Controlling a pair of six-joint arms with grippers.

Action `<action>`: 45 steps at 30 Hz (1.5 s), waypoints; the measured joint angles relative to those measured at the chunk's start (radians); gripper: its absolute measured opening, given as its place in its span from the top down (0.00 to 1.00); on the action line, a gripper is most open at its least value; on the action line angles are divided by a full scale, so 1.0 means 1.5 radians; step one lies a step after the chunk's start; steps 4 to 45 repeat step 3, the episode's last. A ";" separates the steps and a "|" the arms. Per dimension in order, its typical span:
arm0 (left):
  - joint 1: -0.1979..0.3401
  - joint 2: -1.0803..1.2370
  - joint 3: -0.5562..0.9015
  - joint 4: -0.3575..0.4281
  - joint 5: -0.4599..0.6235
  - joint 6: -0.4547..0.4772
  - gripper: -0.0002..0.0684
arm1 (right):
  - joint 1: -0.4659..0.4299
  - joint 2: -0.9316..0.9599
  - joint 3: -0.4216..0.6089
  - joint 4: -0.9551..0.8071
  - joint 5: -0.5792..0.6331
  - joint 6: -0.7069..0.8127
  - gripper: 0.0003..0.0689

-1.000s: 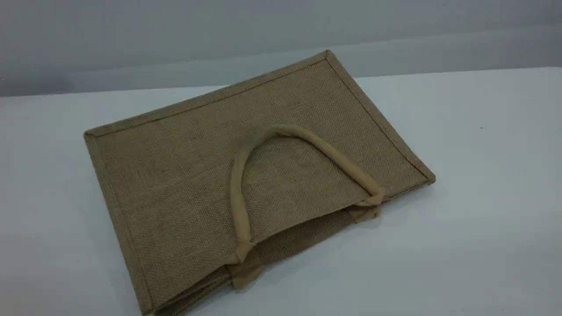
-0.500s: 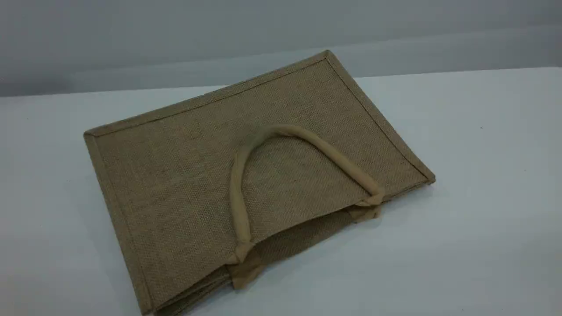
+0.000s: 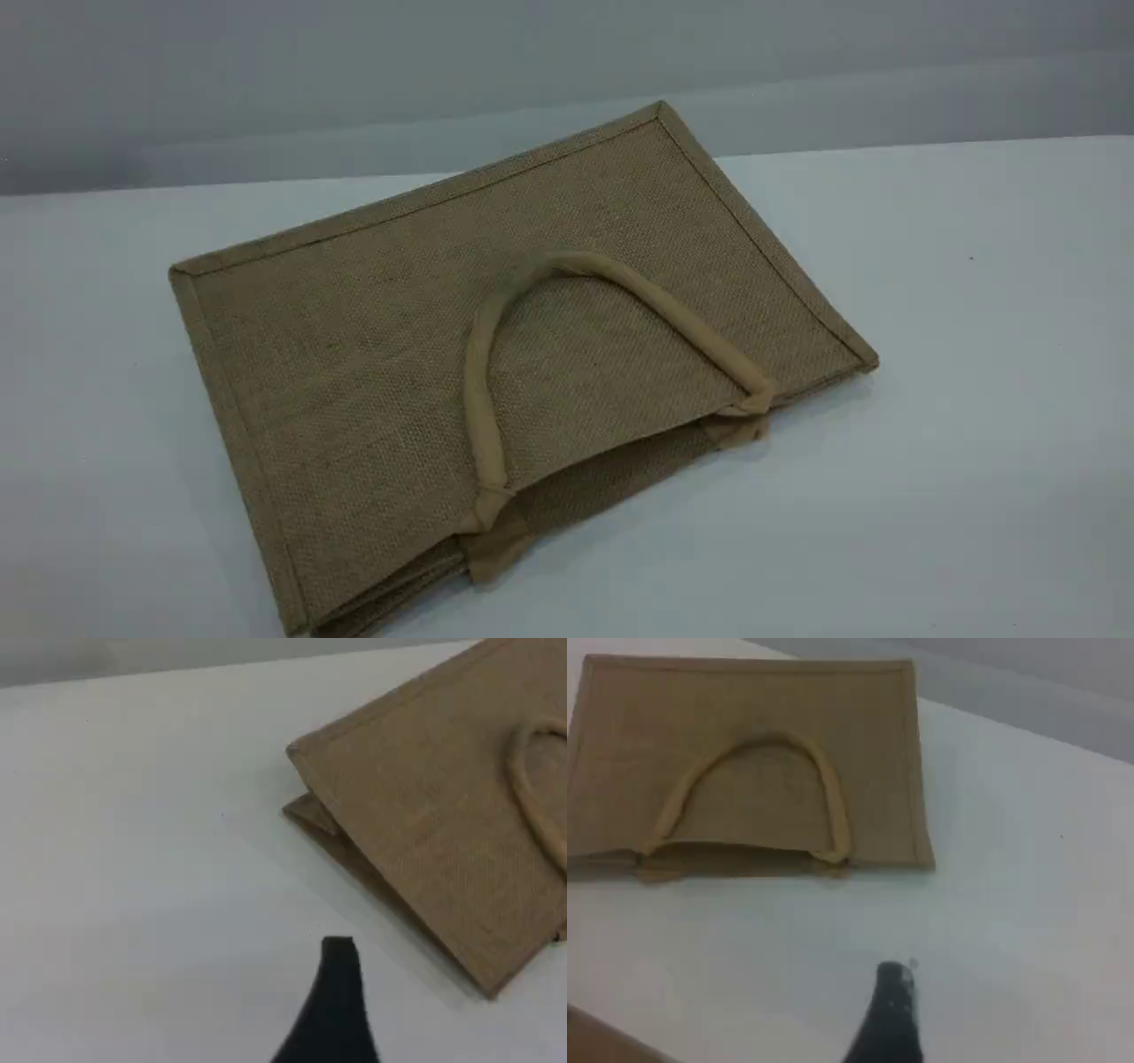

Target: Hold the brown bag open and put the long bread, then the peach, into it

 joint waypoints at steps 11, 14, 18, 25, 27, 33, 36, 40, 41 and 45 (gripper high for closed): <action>0.000 0.000 0.000 0.000 0.000 0.000 0.14 | 0.000 0.000 0.000 0.000 0.000 0.000 0.17; 0.000 0.000 0.000 0.000 0.000 0.000 0.14 | 0.000 0.000 0.000 0.000 0.000 0.000 0.17; 0.000 0.000 0.000 0.000 0.000 0.000 0.14 | 0.000 0.000 0.000 0.000 0.000 0.000 0.17; 0.000 0.000 0.000 0.000 0.000 0.000 0.14 | 0.000 0.000 0.000 0.000 0.000 0.000 0.17; 0.000 0.000 0.000 0.000 0.000 0.000 0.14 | 0.000 0.000 0.000 0.000 0.000 0.000 0.17; 0.000 0.000 0.000 0.000 0.000 0.000 0.14 | 0.000 0.000 0.000 0.000 0.000 0.000 0.17; 0.000 0.000 0.000 0.000 0.000 0.000 0.14 | 0.000 0.000 0.000 0.000 0.000 0.000 0.17; 0.000 0.000 0.000 0.000 0.000 0.000 0.14 | 0.000 0.000 0.000 0.000 0.000 0.000 0.17; 0.000 0.000 0.000 0.000 0.000 0.000 0.14 | 0.000 0.000 0.000 0.000 0.000 0.000 0.17; 0.000 0.000 0.000 0.000 0.000 0.000 0.14 | 0.000 0.000 0.000 0.000 0.000 0.000 0.17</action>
